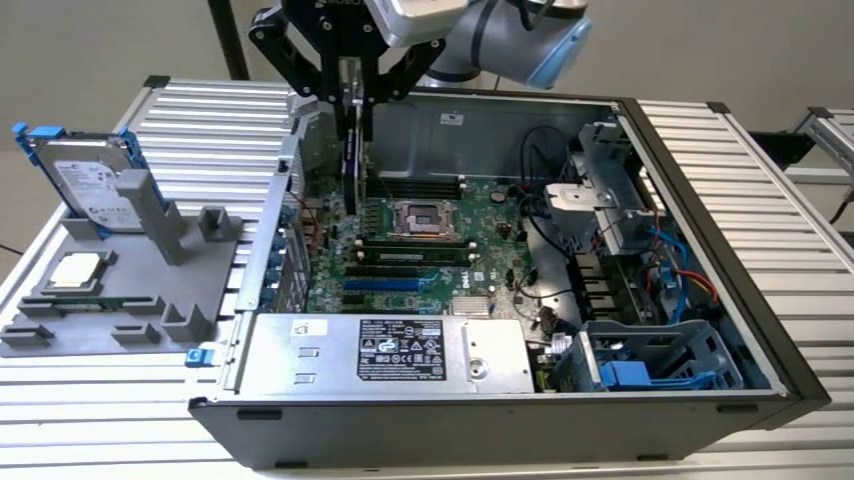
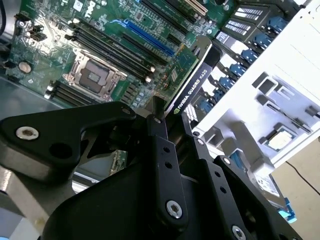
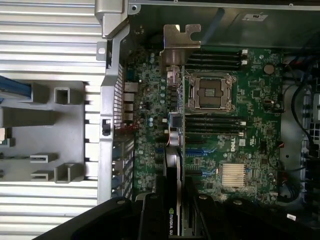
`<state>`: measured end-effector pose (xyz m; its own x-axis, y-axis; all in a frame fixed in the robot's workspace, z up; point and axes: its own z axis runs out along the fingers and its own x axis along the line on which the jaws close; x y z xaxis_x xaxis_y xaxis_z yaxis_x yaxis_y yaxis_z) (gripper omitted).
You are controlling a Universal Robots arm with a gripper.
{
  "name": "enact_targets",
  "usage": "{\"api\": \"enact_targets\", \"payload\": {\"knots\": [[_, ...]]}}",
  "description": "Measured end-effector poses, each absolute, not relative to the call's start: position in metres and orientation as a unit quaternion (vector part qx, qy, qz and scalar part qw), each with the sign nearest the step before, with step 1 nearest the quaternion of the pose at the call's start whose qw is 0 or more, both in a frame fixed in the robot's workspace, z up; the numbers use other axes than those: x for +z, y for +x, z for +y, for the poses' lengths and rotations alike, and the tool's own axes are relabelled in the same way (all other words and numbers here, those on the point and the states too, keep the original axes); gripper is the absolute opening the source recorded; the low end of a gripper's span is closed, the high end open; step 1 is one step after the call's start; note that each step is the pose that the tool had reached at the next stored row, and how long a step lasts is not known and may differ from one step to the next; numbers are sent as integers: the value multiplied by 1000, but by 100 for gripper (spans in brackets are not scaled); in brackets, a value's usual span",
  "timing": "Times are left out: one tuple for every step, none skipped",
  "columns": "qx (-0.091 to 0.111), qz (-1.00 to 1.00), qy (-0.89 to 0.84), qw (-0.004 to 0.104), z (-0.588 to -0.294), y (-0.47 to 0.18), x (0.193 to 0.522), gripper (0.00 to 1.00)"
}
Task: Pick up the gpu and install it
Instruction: 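Pick up the gpu and move the gpu toward the slot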
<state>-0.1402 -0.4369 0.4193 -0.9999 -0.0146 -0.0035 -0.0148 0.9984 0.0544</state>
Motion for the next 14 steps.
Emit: {"api": "enact_targets", "payload": {"knots": [[27,1000,-7,2,-437,-139,419,0],[27,1000,-7,1,-437,-138,419,0],[27,1000,-7,1,-437,-137,419,0],[27,1000,-7,1,-437,-136,419,0],[27,1000,-7,1,-437,-135,419,0],[27,1000,-7,1,-437,-134,419,0],[27,1000,-7,1,-437,-133,419,0],[27,1000,-7,1,-437,-132,419,0],[27,1000,-7,1,-437,-131,419,0],[27,1000,-7,1,-437,-130,419,0],[27,1000,-7,1,-437,-129,419,0],[27,1000,-7,1,-437,-128,419,0],[27,1000,-7,1,-437,-127,419,0],[27,1000,-7,1,-437,-126,419,0]]}}
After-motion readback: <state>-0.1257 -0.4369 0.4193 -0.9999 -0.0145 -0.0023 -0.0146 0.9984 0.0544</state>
